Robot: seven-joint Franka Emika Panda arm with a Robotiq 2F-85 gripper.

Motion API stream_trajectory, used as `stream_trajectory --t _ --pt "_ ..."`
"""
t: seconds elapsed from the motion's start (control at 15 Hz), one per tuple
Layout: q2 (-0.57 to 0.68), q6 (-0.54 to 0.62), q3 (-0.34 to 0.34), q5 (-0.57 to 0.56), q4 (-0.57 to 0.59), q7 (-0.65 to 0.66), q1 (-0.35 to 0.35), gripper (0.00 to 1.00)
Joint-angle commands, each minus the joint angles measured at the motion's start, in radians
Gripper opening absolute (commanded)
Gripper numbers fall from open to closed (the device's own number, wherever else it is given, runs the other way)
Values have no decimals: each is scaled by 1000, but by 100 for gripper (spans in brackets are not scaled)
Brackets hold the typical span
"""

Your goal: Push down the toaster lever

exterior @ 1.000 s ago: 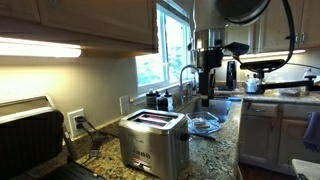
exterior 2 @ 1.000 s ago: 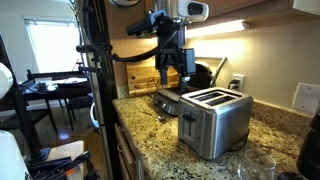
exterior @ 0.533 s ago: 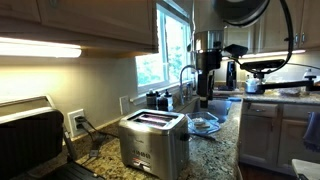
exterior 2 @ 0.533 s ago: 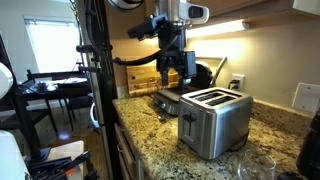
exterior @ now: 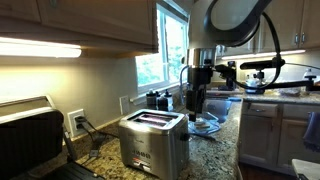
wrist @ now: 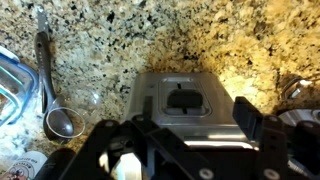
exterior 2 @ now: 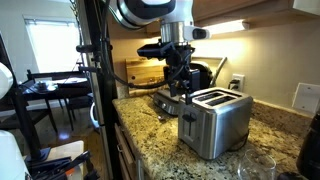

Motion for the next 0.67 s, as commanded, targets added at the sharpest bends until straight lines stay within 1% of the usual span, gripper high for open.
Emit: stream_trajectory --t 0.0,0.13,0.2,0.47,0.6 --pt "20 72 -6 58 -27 -10 15 53" --pt "46 105 -6 89 -25 -19 21 39" --pt "54 118 -6 102 -25 -28 25 34" --pt "76 142 -7 136 -28 -55 33 7" --pt "97 155 -10 141 -24 -66 30 2"
